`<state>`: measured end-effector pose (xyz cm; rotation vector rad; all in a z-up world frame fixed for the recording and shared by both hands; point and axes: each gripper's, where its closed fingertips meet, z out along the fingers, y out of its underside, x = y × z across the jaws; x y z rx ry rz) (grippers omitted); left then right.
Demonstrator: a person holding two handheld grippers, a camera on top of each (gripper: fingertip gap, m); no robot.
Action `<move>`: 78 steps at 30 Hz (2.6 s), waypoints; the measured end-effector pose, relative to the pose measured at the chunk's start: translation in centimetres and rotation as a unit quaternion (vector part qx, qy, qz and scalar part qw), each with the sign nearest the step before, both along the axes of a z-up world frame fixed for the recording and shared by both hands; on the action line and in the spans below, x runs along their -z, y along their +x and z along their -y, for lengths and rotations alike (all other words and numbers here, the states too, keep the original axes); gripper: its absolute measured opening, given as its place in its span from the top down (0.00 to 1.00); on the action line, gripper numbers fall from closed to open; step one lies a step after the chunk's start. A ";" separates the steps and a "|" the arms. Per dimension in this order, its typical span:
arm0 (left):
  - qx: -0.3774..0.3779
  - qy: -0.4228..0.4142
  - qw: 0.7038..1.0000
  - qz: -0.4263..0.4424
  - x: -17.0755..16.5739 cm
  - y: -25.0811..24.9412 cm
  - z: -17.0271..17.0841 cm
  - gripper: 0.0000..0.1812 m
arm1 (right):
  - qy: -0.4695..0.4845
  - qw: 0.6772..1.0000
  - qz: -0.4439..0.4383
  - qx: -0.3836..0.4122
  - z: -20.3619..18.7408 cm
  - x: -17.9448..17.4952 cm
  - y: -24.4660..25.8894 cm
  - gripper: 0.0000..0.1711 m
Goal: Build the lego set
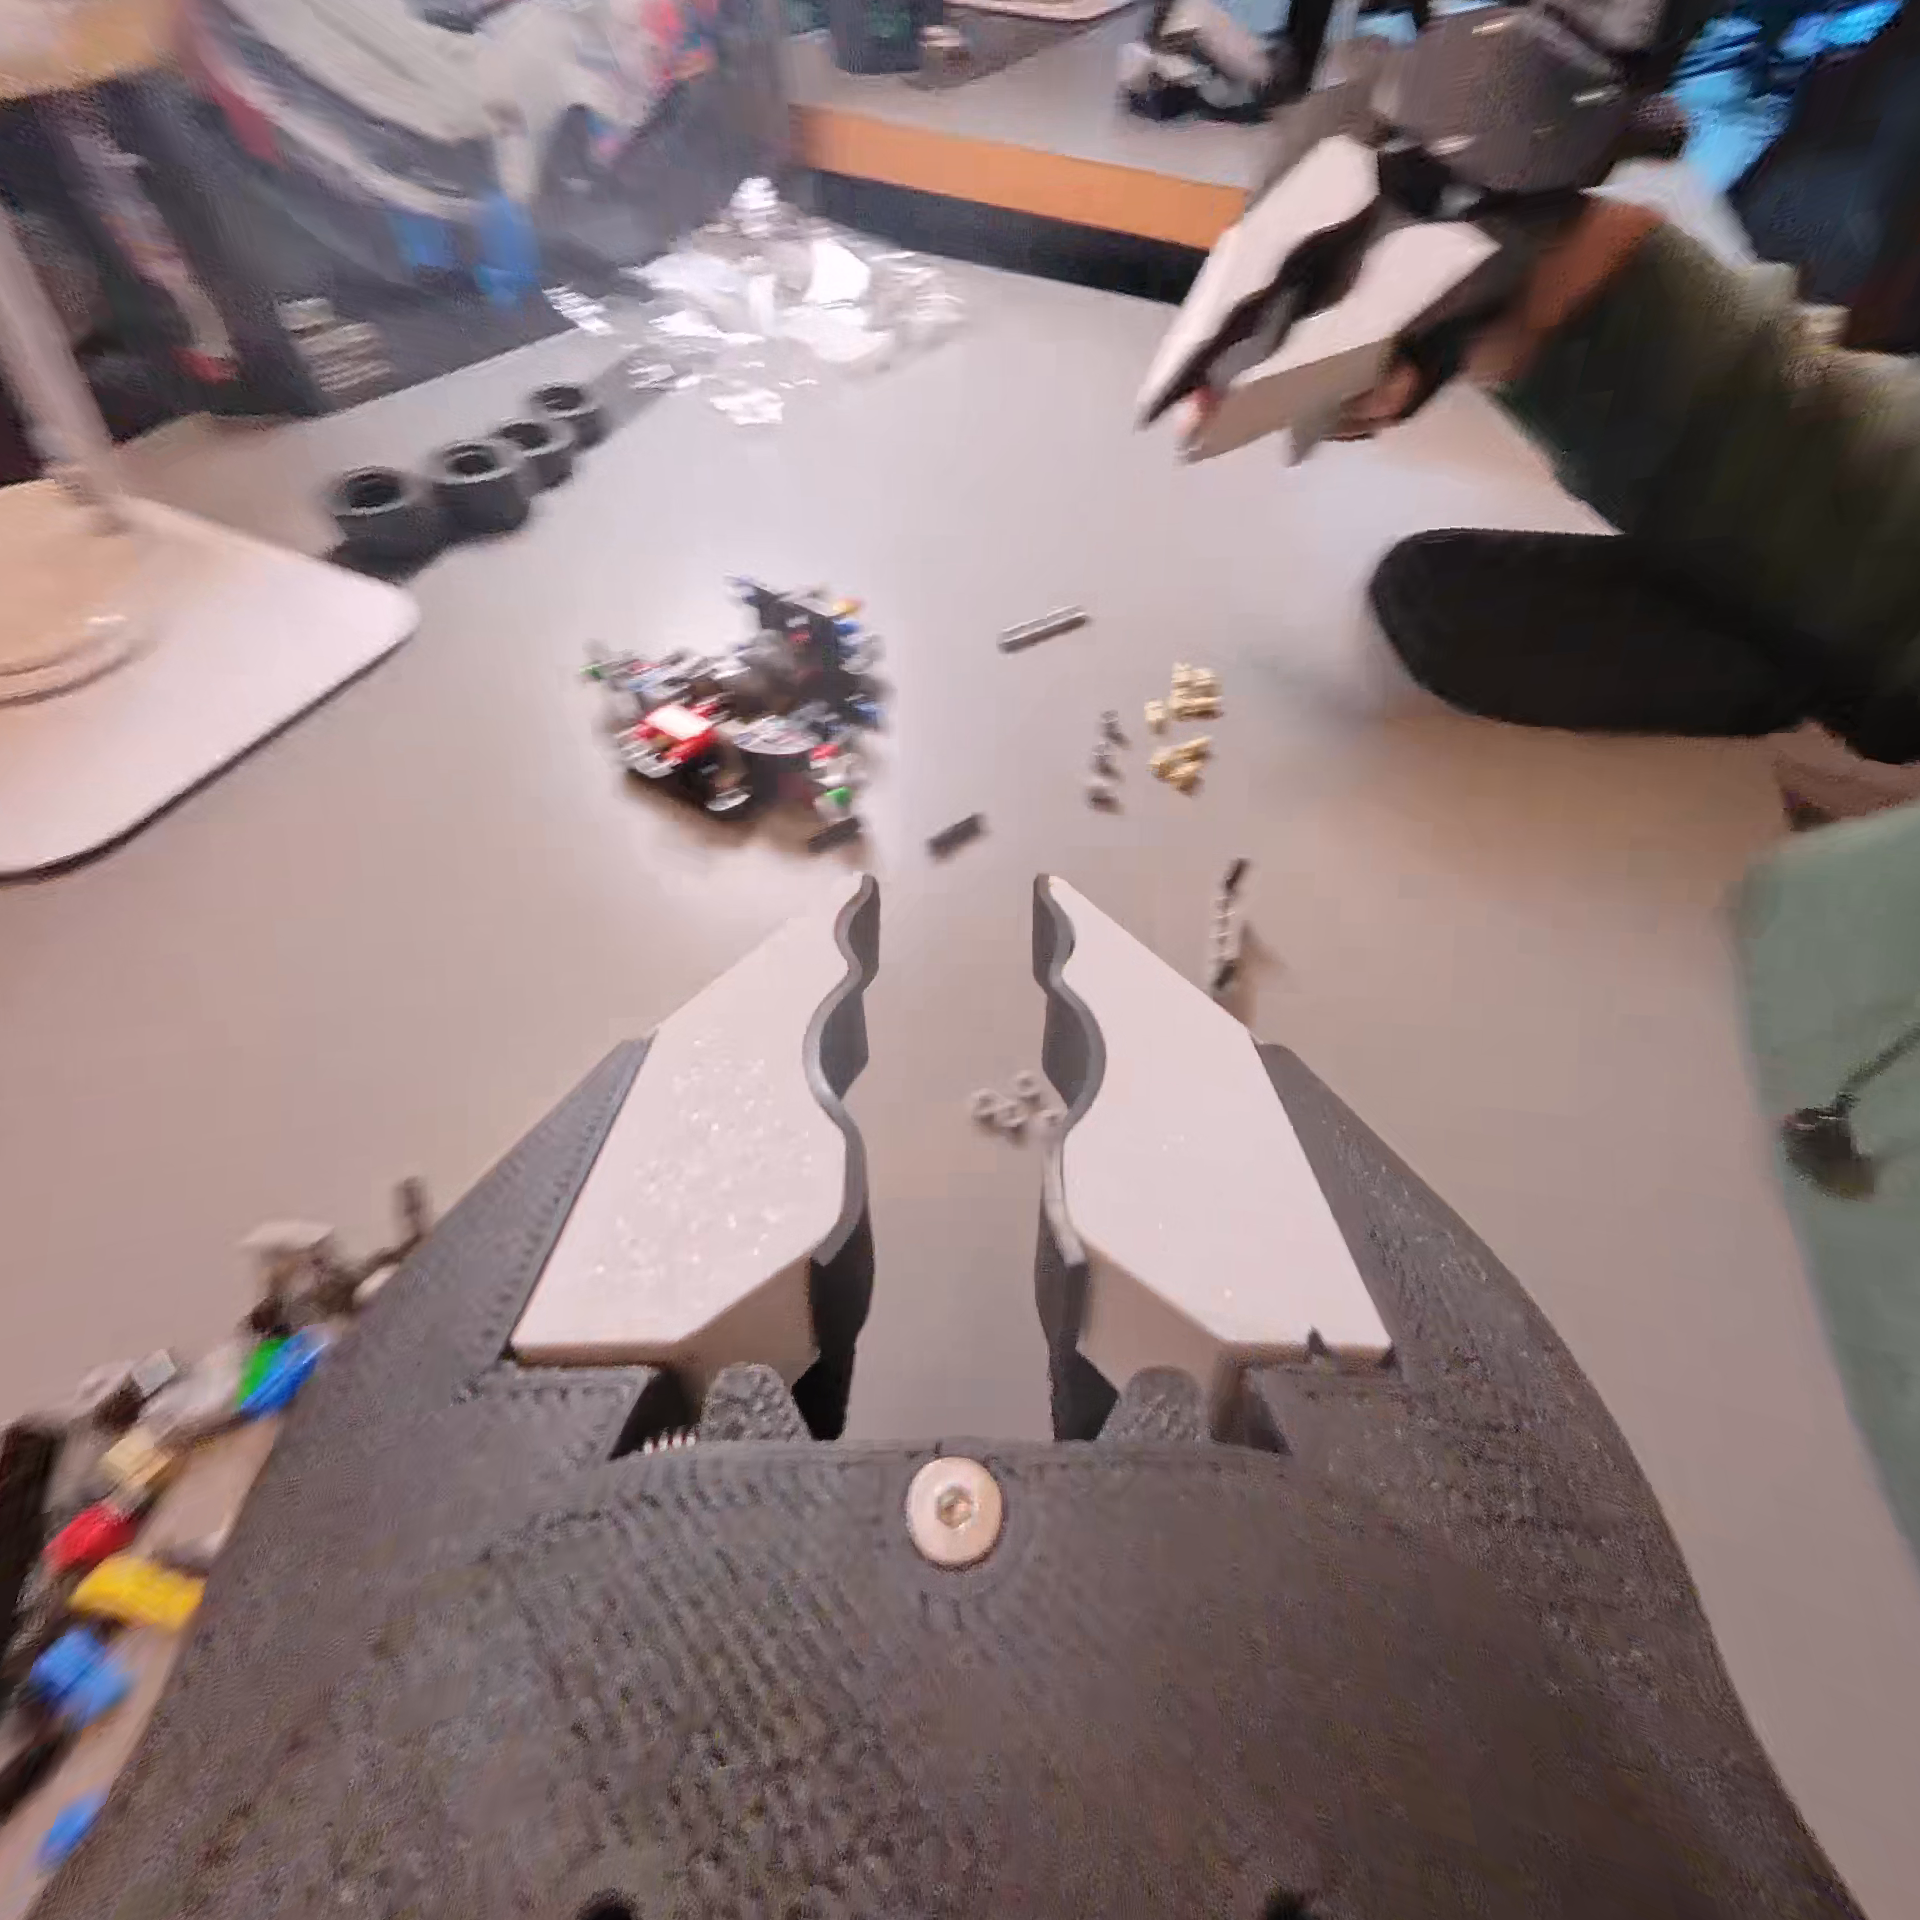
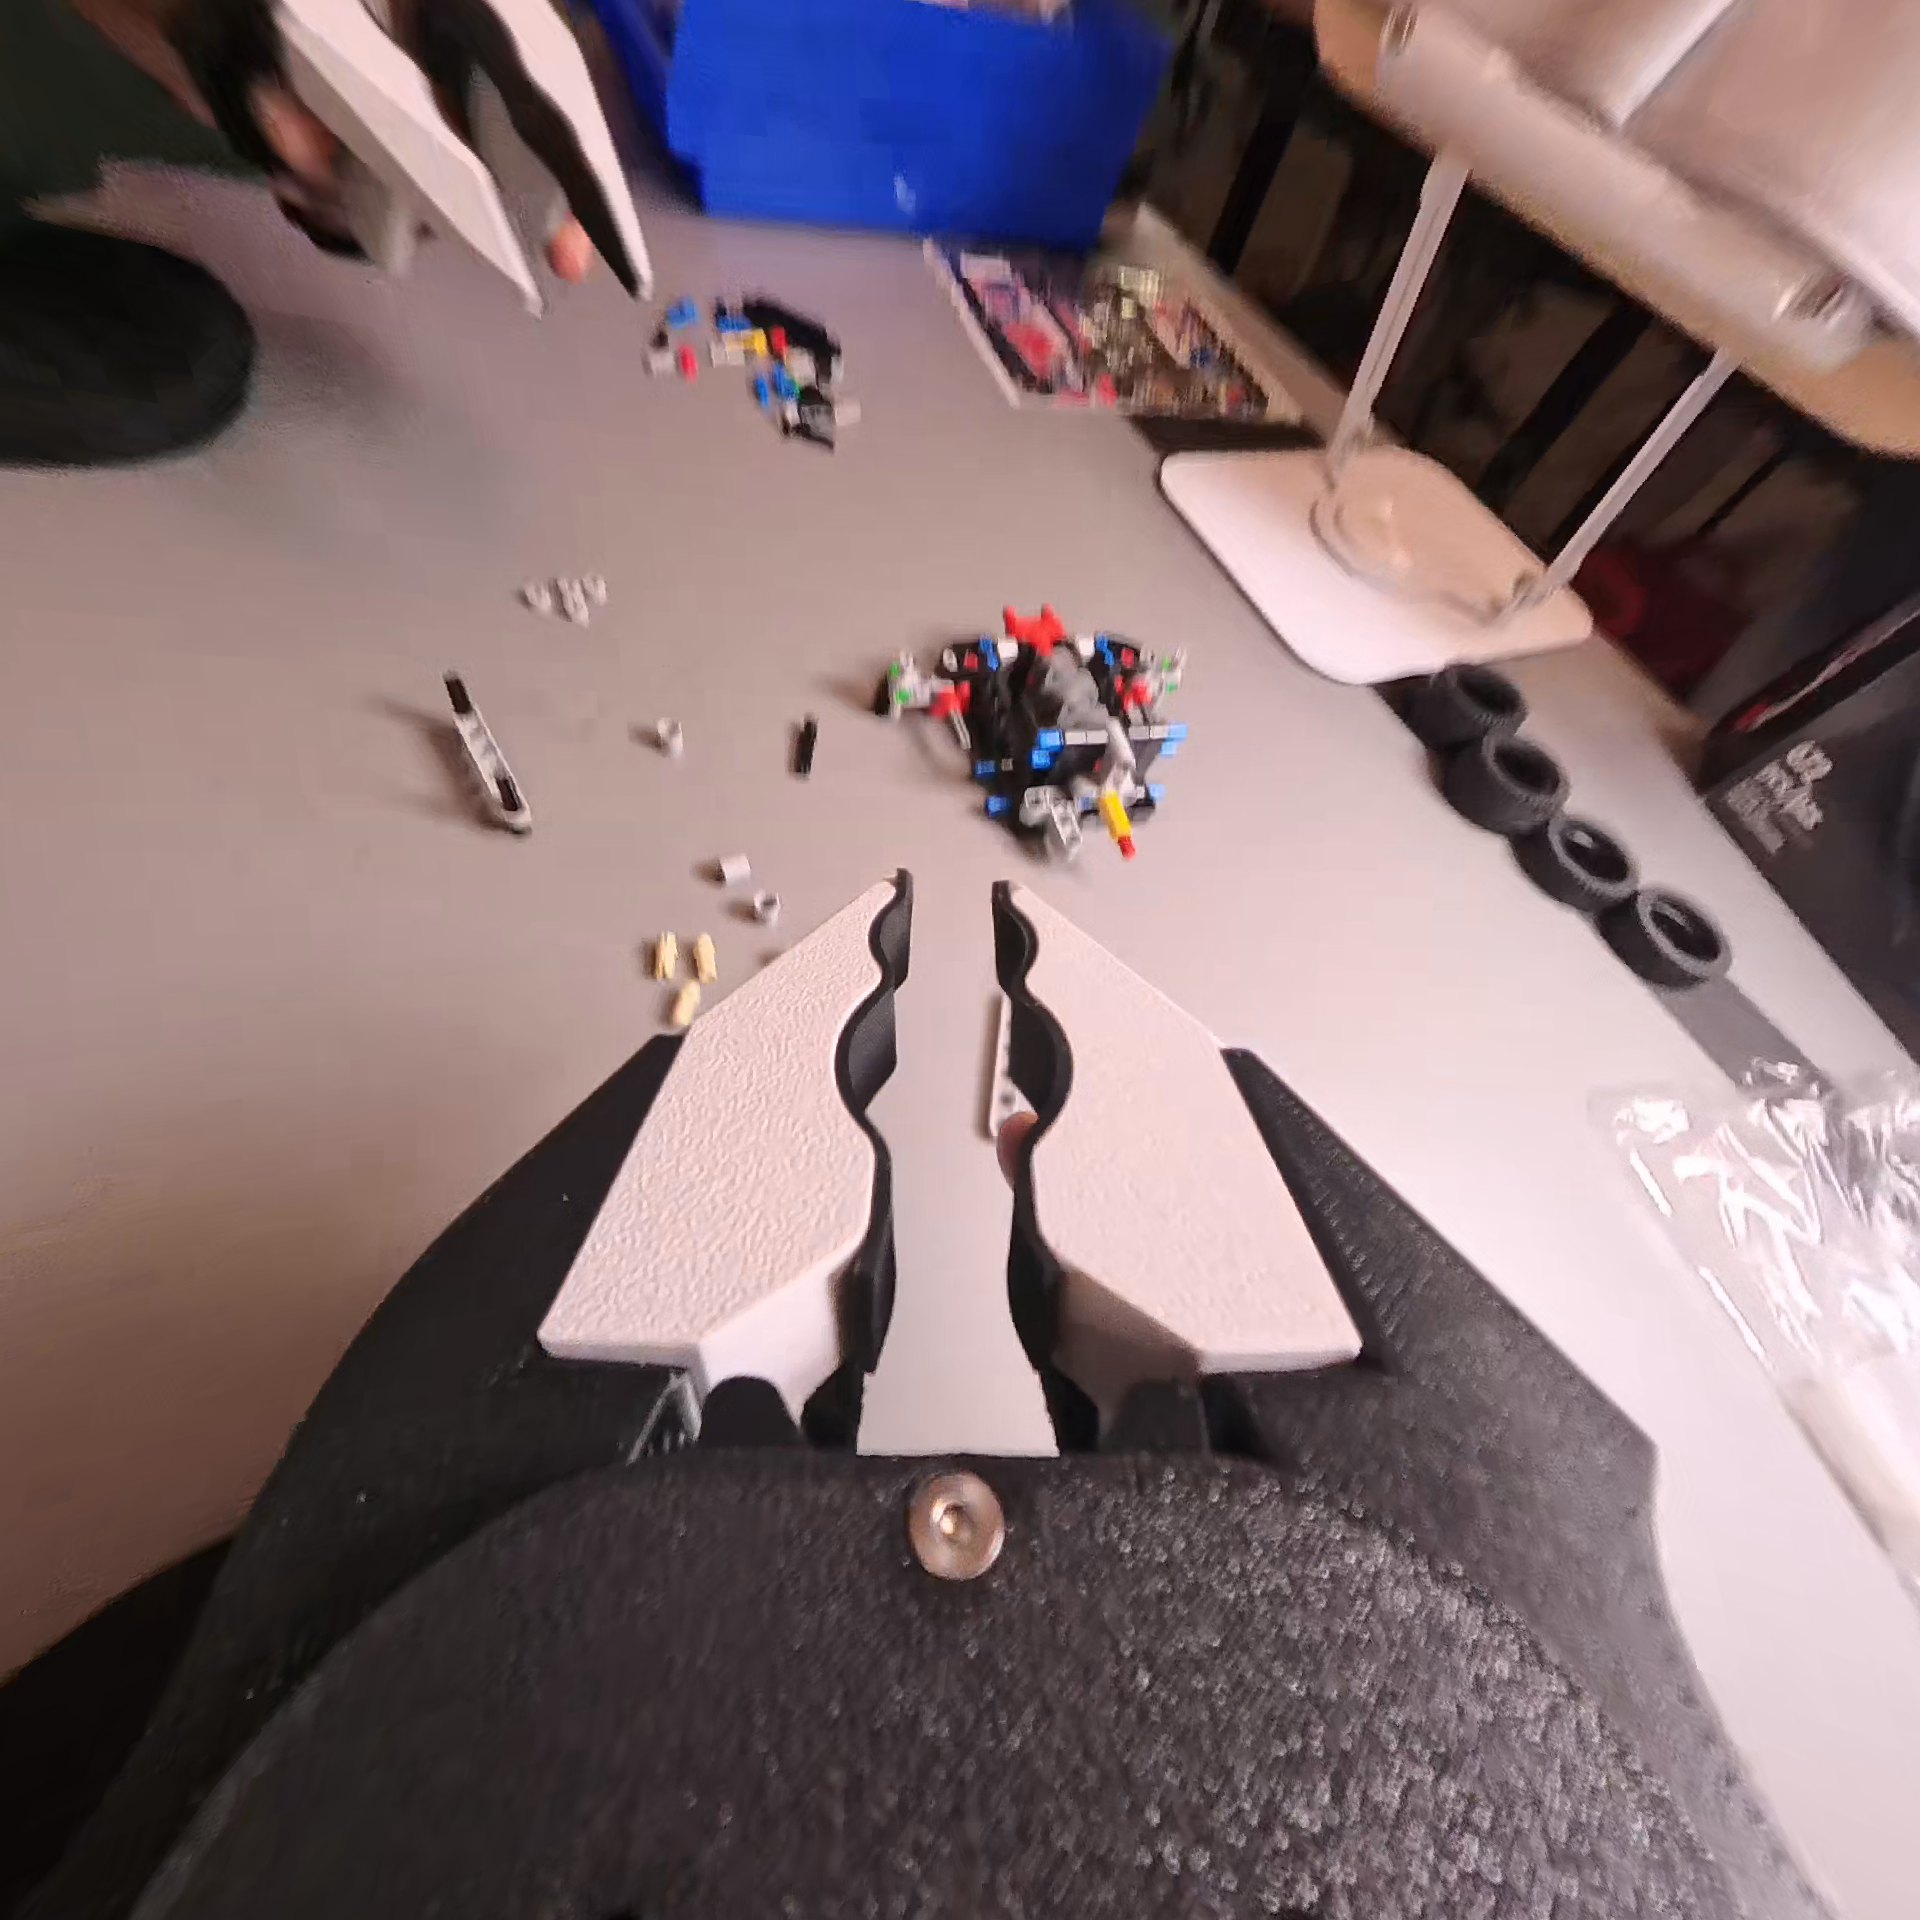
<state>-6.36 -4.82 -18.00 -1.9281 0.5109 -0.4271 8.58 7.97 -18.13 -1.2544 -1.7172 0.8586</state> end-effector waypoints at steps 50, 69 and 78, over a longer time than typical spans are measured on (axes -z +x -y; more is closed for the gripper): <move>0.103 -0.106 0.960 0.239 0.8 6.7 1.3 0.99 | 0.059 0.983 -0.091 -0.148 11.0 0.1 -4.0 0.92; 0.113 -0.158 0.916 0.351 1.3 9.4 0.9 0.99 | 0.135 0.970 -0.122 -0.160 14.3 0.4 -5.9 0.96; 0.120 -0.170 0.909 0.361 1.4 9.6 1.1 0.99 | 0.115 0.974 -0.114 -0.159 14.1 0.5 -6.0 0.93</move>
